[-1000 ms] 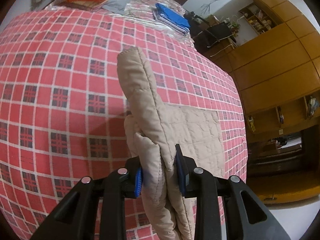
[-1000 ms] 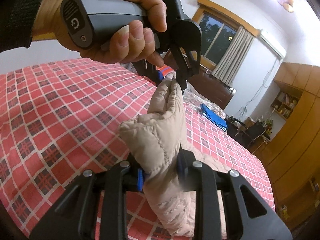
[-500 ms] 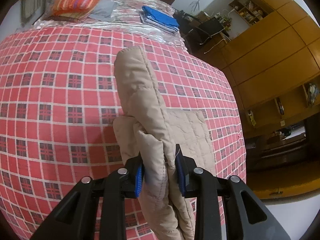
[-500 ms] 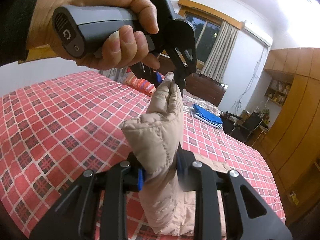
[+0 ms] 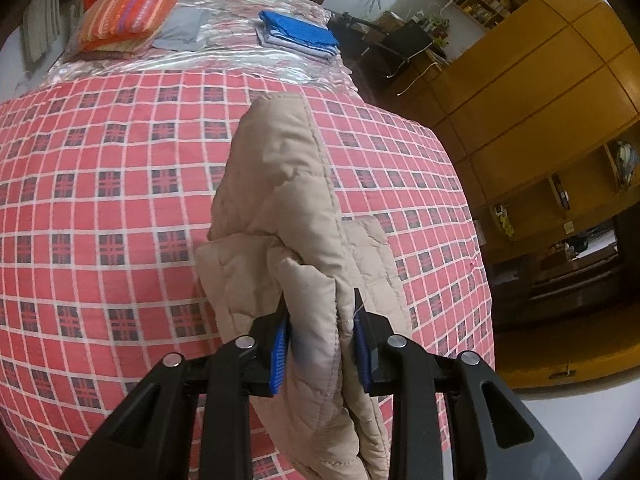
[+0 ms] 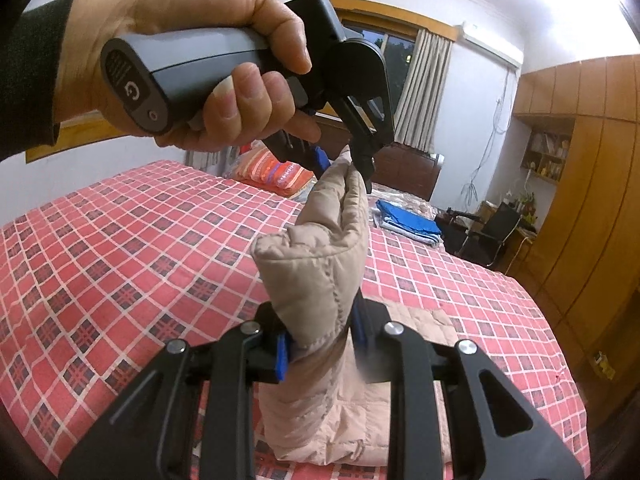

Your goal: Fold large clothes

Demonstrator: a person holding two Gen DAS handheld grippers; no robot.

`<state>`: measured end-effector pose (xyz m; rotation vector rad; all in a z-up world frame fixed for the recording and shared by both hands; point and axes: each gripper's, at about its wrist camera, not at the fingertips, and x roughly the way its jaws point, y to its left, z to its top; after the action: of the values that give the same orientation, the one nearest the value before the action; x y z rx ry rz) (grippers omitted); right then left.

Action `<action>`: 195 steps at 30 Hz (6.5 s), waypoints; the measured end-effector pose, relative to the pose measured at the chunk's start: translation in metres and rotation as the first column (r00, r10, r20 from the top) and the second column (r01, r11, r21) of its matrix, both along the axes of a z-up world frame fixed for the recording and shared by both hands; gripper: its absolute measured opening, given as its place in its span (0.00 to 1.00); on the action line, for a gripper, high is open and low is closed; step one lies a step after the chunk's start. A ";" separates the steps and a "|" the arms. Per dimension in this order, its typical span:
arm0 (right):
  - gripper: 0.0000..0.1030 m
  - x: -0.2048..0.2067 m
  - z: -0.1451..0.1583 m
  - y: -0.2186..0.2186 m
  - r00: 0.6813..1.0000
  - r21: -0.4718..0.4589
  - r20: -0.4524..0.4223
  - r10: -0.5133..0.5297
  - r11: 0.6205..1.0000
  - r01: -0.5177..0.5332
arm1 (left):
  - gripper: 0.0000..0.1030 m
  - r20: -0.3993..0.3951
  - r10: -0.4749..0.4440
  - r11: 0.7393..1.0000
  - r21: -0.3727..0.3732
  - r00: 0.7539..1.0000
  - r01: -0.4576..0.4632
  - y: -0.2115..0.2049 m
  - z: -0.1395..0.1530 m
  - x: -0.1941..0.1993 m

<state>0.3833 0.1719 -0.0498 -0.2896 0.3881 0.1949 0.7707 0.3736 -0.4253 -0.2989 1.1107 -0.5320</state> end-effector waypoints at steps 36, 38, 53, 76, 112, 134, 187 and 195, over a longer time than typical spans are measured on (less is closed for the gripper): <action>0.22 0.005 -0.041 -0.141 0.992 0.200 -0.080 -0.095 0.974 0.109 | 0.27 -0.020 -0.085 0.985 0.151 0.996 0.087 -0.179 -0.034 0.010; 0.22 0.007 -0.046 -0.147 0.991 0.201 -0.087 -0.099 0.973 0.115 | 0.27 -0.026 -0.088 0.983 0.157 0.996 0.091 -0.186 -0.039 0.012; 0.22 0.032 -0.091 -0.225 0.952 0.526 -0.305 0.037 0.839 0.136 | 0.37 -0.044 -0.112 0.976 0.185 0.993 0.119 -0.230 -0.089 0.020; 0.79 0.176 -0.132 -0.298 0.624 0.823 -0.549 0.556 0.488 0.290 | 0.71 0.193 -0.089 0.935 -0.322 0.977 0.148 -0.044 -0.107 -0.097; 0.30 0.071 -0.051 -0.262 0.782 0.473 -0.506 0.364 0.875 -0.102 | 0.73 0.160 -0.186 0.878 -0.415 0.969 0.237 -0.059 -0.133 -0.122; 0.06 0.060 -0.081 -0.307 0.805 0.540 -0.508 0.306 0.841 0.022 | 0.74 0.165 -0.314 0.886 -0.304 0.935 0.351 -0.126 -0.151 -0.152; 0.93 0.081 -0.096 -0.356 0.702 0.704 -0.577 0.418 0.690 0.168 | 0.89 0.110 -0.084 0.928 -0.352 0.990 0.118 -0.030 -0.121 -0.038; 0.93 0.168 -0.133 -0.373 0.573 0.790 -0.599 0.560 0.530 0.308 | 0.89 0.019 -0.154 0.903 -0.404 0.988 0.148 -0.010 -0.183 -0.112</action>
<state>0.5514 -0.2012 -0.1825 0.8522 1.1704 0.6918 0.6589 0.3631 -0.6083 -0.5810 1.0353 -0.9039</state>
